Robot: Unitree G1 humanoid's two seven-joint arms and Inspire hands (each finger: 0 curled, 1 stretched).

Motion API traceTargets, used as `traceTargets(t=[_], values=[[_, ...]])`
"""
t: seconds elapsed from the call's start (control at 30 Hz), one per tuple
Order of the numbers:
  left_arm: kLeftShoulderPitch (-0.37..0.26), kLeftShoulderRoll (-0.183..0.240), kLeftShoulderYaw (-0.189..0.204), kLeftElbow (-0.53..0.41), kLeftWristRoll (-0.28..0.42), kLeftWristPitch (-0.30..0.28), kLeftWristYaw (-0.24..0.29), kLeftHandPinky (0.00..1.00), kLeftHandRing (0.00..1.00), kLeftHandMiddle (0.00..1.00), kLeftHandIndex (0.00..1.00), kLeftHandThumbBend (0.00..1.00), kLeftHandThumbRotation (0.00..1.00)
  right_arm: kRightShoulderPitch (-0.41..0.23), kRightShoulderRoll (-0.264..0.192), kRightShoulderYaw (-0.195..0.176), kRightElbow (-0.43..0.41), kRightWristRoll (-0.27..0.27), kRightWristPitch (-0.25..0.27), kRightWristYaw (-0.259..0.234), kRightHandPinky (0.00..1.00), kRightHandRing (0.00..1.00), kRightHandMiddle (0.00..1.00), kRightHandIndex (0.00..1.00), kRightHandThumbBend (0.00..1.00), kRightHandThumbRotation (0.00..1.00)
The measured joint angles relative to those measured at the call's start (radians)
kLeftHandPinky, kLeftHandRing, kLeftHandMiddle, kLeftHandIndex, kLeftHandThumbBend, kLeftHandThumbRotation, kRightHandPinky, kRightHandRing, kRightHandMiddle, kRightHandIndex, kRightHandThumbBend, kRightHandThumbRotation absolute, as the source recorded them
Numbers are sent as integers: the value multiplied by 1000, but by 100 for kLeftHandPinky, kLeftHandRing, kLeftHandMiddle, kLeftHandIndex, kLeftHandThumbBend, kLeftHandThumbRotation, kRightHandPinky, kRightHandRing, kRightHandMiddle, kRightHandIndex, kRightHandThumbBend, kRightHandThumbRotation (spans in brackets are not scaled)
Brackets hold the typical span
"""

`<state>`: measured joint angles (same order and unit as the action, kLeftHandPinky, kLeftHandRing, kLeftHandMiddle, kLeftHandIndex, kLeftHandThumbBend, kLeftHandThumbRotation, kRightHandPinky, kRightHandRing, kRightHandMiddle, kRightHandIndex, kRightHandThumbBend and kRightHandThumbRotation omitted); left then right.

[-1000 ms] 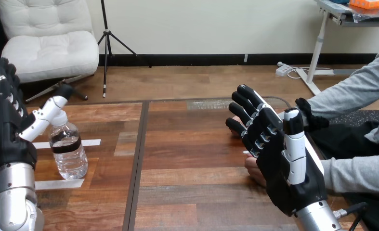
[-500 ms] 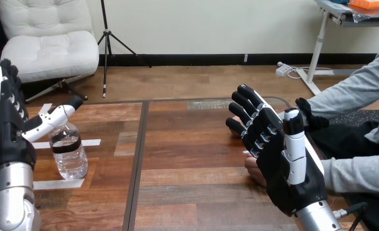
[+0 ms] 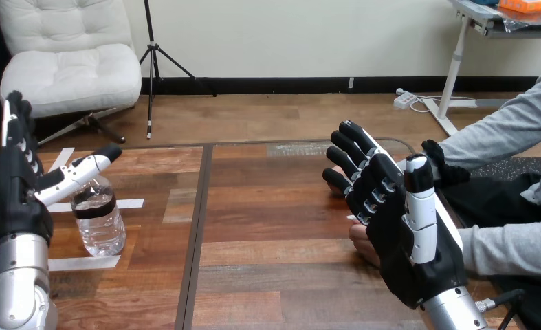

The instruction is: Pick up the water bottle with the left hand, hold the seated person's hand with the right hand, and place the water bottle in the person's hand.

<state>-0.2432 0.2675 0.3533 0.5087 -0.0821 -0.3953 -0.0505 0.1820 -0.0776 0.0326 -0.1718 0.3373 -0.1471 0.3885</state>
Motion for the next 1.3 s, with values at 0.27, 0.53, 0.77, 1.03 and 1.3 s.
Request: traceTargets(t=[0.27,0.53,0.77,1.03,1.3], values=[[0,1,-8,10,7,0,-14,100,100,100,100,100,0,0,0,0,0,0,0,0,94,96,95,93,71,100],[0,2,-26,13,31,22,-6,100,100,100,100,100,0,0,0,0,0,0,0,0,94,96,95,93,71,100],[0,5,-39,15,55,49,-1,100,100,100,100,100,0,0,0,0,0,0,0,0,94,96,96,93,70,100],[0,6,-48,26,54,78,-4,100,100,100,100,100,0,0,0,0,0,0,0,0,94,97,96,93,70,100],[0,12,-61,68,53,89,-9,100,100,100,100,100,0,0,0,0,0,0,0,0,94,97,96,93,70,100]])
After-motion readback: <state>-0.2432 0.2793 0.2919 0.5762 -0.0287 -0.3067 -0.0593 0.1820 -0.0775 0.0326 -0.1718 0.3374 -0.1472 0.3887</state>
